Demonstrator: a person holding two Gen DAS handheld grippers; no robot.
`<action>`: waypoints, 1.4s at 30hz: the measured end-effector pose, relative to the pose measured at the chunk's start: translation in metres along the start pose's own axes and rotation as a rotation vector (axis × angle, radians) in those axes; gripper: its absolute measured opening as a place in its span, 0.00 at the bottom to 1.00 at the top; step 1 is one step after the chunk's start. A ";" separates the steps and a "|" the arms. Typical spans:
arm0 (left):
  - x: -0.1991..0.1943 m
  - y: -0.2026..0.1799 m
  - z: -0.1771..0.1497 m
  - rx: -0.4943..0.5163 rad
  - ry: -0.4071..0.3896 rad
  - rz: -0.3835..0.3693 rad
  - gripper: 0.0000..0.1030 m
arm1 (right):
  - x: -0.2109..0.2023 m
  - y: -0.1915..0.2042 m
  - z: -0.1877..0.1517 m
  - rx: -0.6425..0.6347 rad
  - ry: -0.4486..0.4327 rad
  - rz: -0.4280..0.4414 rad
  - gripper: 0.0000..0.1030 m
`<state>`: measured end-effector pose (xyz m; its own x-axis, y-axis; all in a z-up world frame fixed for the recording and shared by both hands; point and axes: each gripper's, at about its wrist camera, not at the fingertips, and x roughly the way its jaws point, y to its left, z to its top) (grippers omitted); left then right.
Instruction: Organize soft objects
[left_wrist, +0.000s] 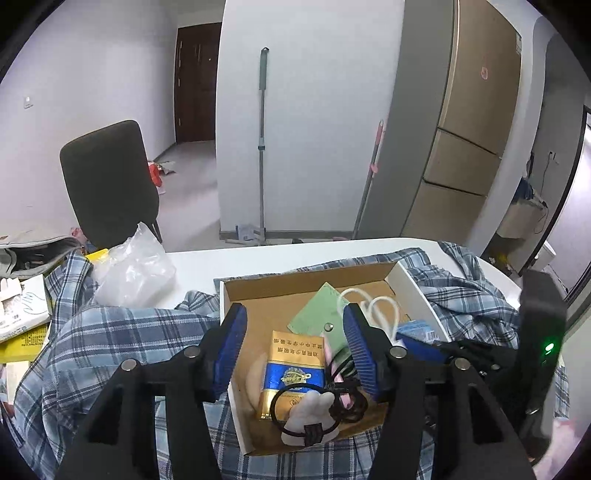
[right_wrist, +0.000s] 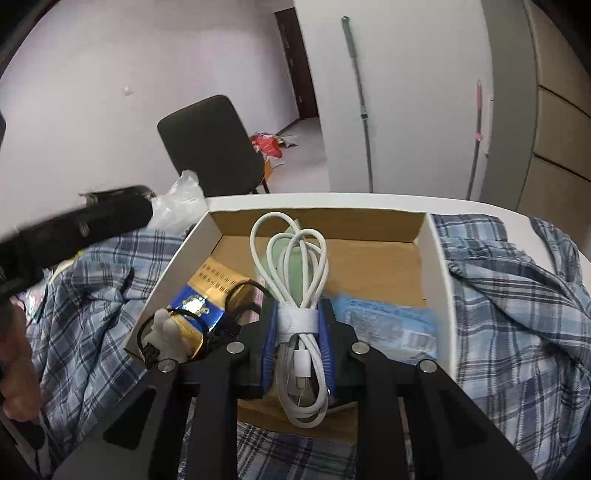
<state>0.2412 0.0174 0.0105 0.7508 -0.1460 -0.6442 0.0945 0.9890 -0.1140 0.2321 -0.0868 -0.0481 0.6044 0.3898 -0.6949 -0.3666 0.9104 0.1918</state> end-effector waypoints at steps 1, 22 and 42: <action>0.000 0.000 0.000 0.001 0.000 0.000 0.55 | 0.002 0.002 -0.001 -0.005 0.004 0.001 0.20; -0.088 -0.014 -0.013 0.001 -0.288 -0.018 0.55 | -0.094 0.021 0.006 -0.076 -0.224 -0.120 0.54; -0.203 -0.033 -0.118 0.145 -0.718 0.093 1.00 | -0.234 0.055 -0.059 -0.075 -0.631 -0.100 0.99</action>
<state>0.0084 0.0112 0.0556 0.9982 -0.0580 0.0125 0.0573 0.9971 0.0501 0.0292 -0.1360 0.0840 0.9298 0.3312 -0.1607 -0.3217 0.9432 0.0826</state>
